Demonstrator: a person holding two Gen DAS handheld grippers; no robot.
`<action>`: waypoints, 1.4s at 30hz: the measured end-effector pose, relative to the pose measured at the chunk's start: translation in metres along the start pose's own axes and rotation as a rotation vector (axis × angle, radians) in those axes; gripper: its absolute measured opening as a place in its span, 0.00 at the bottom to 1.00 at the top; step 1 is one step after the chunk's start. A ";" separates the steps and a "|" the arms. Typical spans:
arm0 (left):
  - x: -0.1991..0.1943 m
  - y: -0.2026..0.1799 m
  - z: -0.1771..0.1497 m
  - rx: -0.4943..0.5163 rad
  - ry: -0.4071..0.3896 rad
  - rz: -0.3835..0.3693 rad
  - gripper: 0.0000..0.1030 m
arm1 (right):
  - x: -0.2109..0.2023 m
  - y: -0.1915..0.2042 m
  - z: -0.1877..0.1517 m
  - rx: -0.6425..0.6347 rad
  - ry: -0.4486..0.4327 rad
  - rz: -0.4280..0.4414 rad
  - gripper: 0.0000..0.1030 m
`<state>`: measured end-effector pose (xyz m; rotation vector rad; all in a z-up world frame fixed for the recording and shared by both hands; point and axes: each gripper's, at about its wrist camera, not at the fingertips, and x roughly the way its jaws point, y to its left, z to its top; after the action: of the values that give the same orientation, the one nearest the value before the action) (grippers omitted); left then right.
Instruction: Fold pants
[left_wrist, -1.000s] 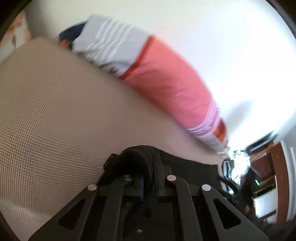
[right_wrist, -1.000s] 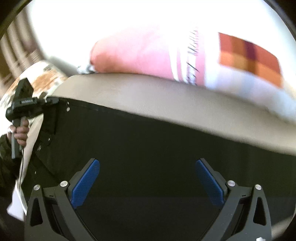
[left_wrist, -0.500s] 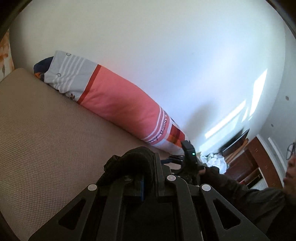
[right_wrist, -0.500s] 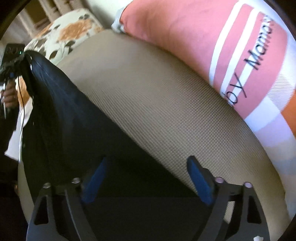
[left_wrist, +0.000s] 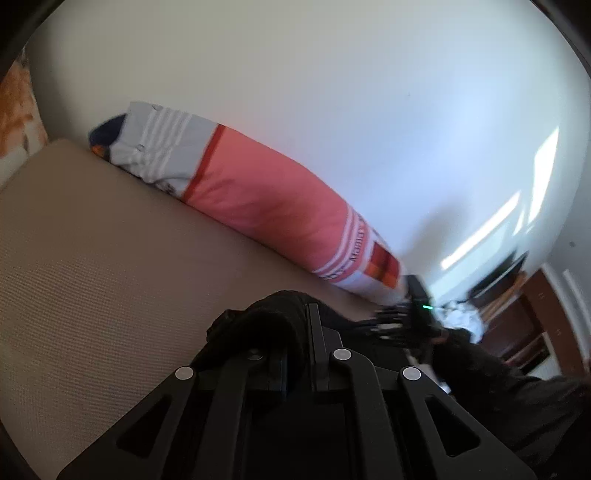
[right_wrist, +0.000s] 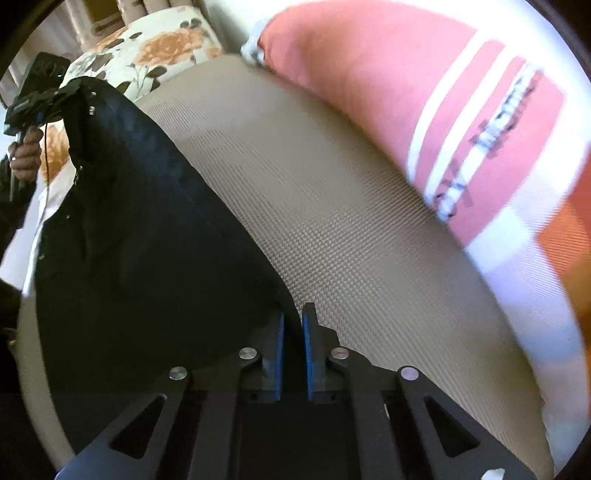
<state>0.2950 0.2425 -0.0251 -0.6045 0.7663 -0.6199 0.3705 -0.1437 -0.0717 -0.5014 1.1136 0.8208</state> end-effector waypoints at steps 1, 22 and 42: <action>-0.002 -0.002 -0.001 0.012 0.004 0.007 0.08 | -0.011 0.007 -0.004 0.004 -0.028 -0.040 0.07; -0.094 -0.016 -0.127 0.075 0.211 0.094 0.13 | -0.110 0.186 -0.178 0.281 -0.128 -0.154 0.00; -0.114 -0.031 -0.124 0.009 0.025 0.117 0.12 | -0.040 0.222 -0.162 -0.010 -0.091 -0.474 0.32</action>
<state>0.1260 0.2685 -0.0251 -0.5407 0.8161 -0.5238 0.0930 -0.1363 -0.0868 -0.6958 0.8577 0.4294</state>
